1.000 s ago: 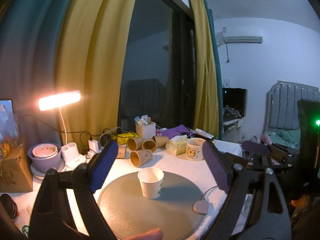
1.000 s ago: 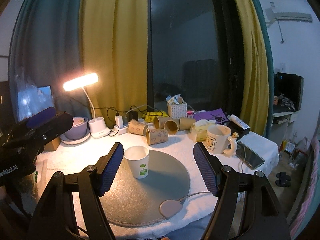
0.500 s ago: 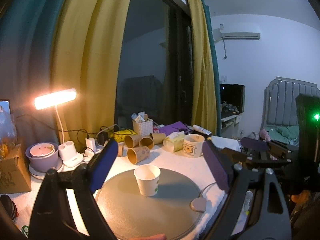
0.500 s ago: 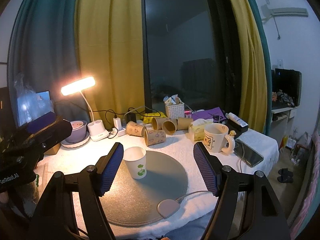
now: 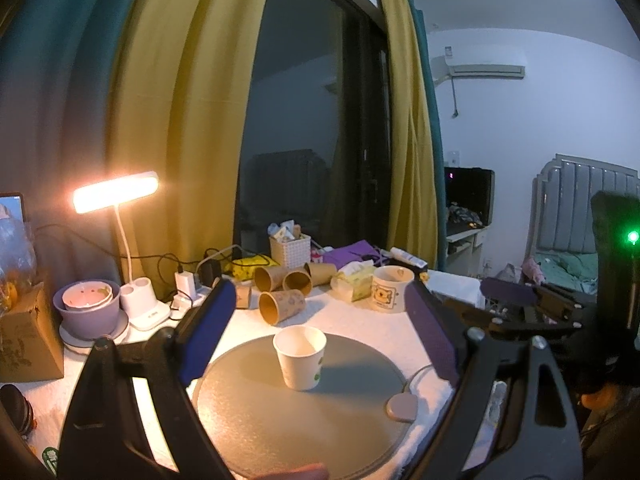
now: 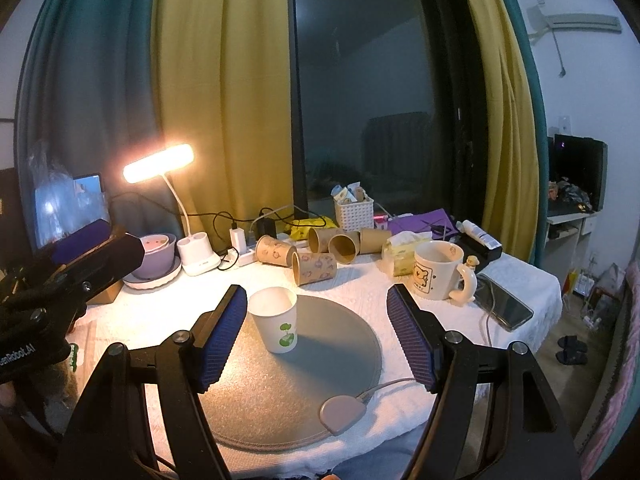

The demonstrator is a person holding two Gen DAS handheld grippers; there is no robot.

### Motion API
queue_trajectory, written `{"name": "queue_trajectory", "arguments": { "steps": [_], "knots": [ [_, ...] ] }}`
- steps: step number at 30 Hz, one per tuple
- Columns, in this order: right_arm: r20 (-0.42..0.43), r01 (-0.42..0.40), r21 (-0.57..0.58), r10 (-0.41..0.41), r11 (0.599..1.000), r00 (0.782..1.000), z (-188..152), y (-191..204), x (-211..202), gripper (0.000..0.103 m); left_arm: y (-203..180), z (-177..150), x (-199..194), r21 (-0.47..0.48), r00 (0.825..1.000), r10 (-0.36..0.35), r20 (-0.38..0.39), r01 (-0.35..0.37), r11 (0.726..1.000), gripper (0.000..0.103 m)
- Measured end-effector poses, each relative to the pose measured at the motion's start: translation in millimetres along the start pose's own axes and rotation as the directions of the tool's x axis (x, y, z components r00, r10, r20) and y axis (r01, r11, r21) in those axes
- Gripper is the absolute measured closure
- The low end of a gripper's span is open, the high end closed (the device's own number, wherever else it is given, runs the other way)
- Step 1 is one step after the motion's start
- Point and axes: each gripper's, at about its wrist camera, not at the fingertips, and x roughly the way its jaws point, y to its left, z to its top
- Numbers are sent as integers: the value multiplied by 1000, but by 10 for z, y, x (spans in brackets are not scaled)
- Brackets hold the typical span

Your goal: Flip cup upright

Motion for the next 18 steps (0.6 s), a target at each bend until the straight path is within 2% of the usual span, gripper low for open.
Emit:
{"name": "queue_trajectory", "arguments": {
  "steps": [18],
  "knots": [
    [-15,-1,-3,1,1000,1000,-40,12,68,28,-12,-13,2,0,1000,-19,-8,19,1000,16]
  ]
}}
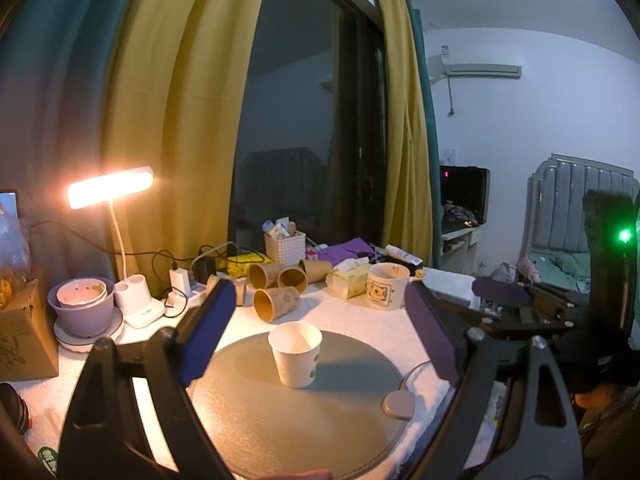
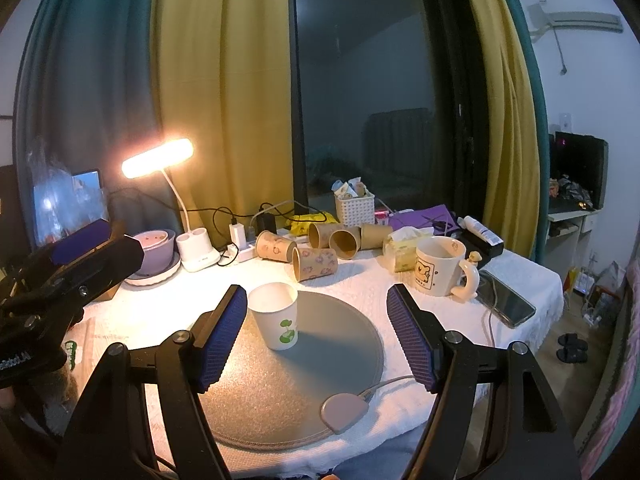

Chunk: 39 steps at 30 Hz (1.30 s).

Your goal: Flip cup upright

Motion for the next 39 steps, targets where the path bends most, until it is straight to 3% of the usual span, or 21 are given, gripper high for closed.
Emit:
{"name": "queue_trajectory", "arguments": {
  "steps": [39],
  "knots": [
    [-15,-7,-9,7,1000,1000,-41,38,48,28,26,-33,16,-14,1000,3,-2,-3,1000,16]
  ]
}}
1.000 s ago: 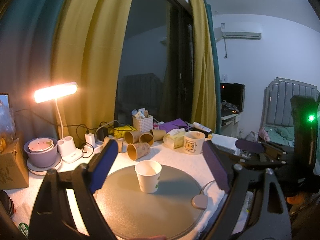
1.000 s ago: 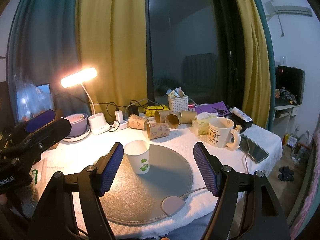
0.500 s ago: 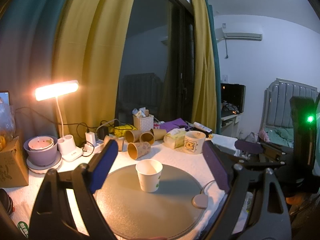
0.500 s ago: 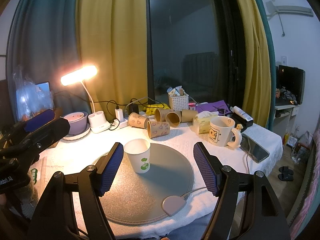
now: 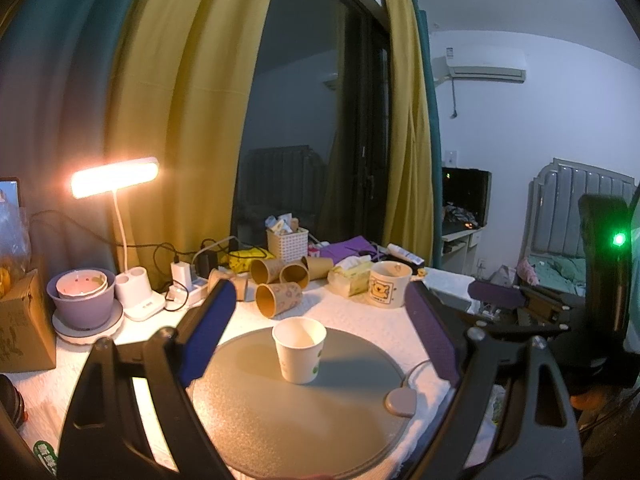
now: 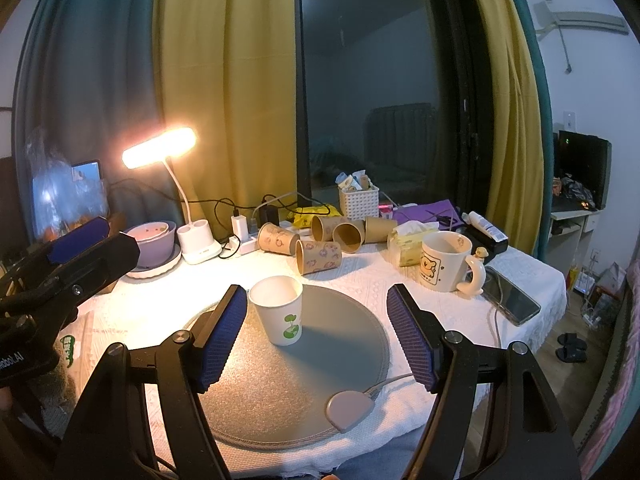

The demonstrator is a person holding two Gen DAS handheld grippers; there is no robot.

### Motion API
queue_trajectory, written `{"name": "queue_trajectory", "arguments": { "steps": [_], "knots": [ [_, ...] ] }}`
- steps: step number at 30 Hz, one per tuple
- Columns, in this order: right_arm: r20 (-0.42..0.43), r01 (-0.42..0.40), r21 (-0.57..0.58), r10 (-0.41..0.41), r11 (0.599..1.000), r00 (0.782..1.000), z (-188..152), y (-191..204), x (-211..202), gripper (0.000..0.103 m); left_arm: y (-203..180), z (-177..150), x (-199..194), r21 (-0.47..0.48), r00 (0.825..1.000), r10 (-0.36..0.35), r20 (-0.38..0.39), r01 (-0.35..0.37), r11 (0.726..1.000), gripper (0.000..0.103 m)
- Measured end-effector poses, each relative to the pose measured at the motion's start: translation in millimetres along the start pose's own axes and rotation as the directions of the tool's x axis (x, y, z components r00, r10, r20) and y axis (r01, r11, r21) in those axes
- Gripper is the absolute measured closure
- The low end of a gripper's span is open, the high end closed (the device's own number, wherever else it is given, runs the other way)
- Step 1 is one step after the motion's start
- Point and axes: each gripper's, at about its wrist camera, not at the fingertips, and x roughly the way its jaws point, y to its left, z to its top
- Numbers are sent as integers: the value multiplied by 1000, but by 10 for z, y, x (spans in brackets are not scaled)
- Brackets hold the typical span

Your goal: Flip cup upright

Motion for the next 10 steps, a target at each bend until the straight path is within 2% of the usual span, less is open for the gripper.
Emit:
{"name": "queue_trajectory", "arguments": {
  "steps": [10],
  "knots": [
    [-4,0,-3,0,1000,1000,-19,16,6,28,5,-50,16,7,1000,-7,7,7,1000,16]
  ]
}}
